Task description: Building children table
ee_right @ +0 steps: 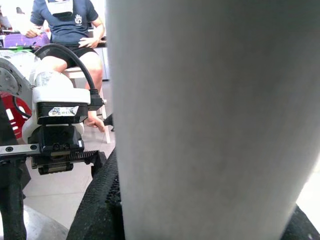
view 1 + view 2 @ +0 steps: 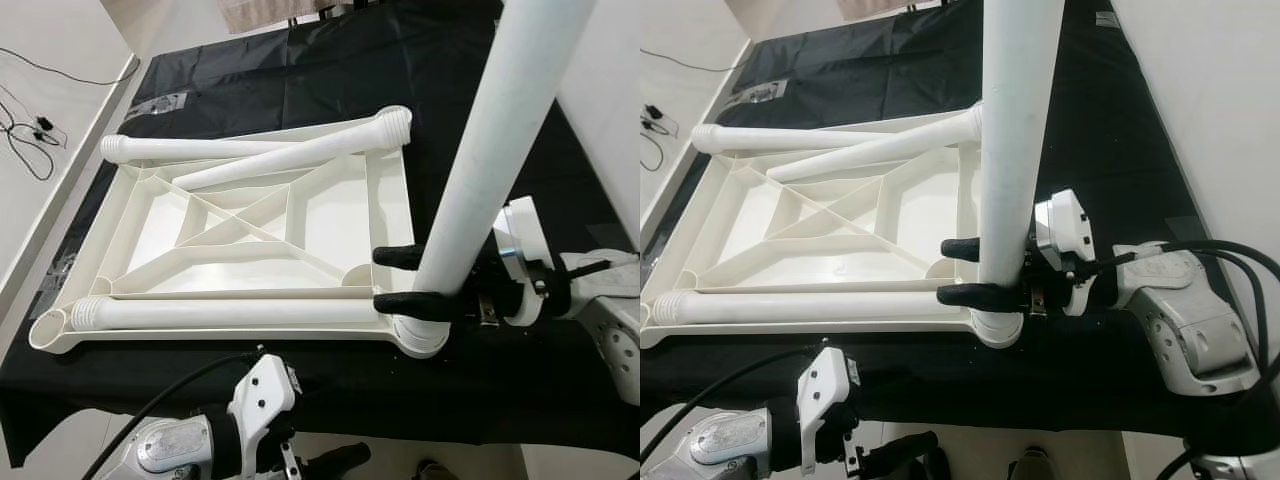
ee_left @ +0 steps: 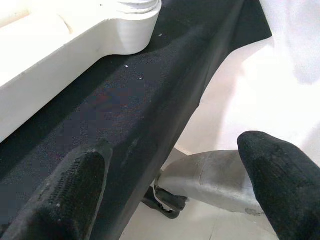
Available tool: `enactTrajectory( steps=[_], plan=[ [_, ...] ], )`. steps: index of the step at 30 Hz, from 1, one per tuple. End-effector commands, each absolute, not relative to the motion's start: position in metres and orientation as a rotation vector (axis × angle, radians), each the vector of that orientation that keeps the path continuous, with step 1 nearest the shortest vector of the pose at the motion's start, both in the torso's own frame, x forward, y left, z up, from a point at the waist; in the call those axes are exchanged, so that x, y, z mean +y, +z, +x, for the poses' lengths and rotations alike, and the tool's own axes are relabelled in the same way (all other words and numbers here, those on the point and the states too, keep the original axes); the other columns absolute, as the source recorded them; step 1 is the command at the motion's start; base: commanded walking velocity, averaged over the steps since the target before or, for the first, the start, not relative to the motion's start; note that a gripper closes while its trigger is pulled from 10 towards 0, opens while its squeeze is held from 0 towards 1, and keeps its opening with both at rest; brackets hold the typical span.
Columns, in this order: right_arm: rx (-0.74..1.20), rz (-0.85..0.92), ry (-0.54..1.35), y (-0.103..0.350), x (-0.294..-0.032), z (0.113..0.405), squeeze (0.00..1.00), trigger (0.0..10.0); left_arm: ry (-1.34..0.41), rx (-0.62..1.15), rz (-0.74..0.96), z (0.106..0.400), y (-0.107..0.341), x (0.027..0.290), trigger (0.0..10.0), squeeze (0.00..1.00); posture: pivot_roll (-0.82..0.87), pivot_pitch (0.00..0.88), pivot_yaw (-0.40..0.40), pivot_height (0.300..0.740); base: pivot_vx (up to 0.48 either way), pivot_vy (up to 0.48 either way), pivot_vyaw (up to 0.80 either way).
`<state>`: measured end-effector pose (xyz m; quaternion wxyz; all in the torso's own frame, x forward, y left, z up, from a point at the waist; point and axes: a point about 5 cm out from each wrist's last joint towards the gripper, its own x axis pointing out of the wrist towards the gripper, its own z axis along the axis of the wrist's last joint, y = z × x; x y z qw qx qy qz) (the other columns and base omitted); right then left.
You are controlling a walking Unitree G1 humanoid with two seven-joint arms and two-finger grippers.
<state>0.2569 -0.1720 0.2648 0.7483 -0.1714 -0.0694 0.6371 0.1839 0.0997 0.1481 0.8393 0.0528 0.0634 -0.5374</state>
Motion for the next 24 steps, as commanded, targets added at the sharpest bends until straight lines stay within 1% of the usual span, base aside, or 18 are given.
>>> enactTrajectory(
  steps=[1,4,9,15,18,19,20,21,23,24],
  plan=[
    [-0.022,-0.464,1.424,0.242,-0.169,0.252,0.00,10.0,-1.138,0.175,0.094,0.181,0.140,0.102,10.0,0.00,0.00,0.290,0.198,0.740,0.000,0.000,0.00],
    [0.000,-0.483,1.427,0.239,-0.170,0.251,0.00,10.0,-1.138,0.175,0.093,0.181,0.141,0.101,10.0,0.00,0.00,0.291,0.199,0.740,0.000,0.000,0.00],
    [0.050,-0.570,1.406,0.231,-0.173,0.251,0.00,10.0,-1.142,0.176,0.092,0.181,0.141,0.102,10.0,0.00,0.00,0.299,0.202,0.740,0.000,0.000,0.00],
    [0.032,-0.565,1.355,0.228,-0.173,0.251,0.00,10.0,-1.142,0.177,0.091,0.182,0.141,0.103,10.0,0.00,0.00,0.301,0.206,0.740,0.000,0.000,0.00],
    [0.019,-0.541,1.352,0.230,-0.172,0.251,0.00,10.0,-1.142,0.178,0.091,0.182,0.141,0.103,10.0,0.00,0.00,0.300,0.208,0.740,0.000,0.000,0.00],
    [0.000,-0.493,1.354,0.234,-0.171,0.251,0.00,10.0,-1.143,0.179,0.091,0.182,0.141,0.103,10.0,0.00,0.00,0.299,0.209,0.740,0.000,0.000,0.00],
    [0.000,-0.493,1.354,0.234,-0.171,0.251,0.00,10.0,-1.143,0.179,0.091,0.182,0.141,0.103,10.0,0.00,0.00,0.299,0.209,0.740,0.000,0.000,0.00],
    [-0.023,-0.442,1.354,0.239,-0.172,0.252,0.00,10.0,-1.144,0.180,0.091,0.182,0.141,0.103,10.0,0.00,-0.01,0.298,0.208,0.740,0.000,0.000,0.00],
    [-0.023,-0.442,1.354,0.239,-0.172,0.252,0.00,10.0,-1.144,0.180,0.091,0.182,0.141,0.103,10.0,0.00,-0.01,0.298,0.208,0.740,0.000,0.000,0.00],
    [-0.050,-0.358,1.374,0.248,-0.176,0.255,0.00,10.0,-1.145,0.180,0.091,0.182,0.141,0.103,10.0,0.00,-0.01,0.299,0.205,0.740,0.000,0.000,0.00]
  ],
)
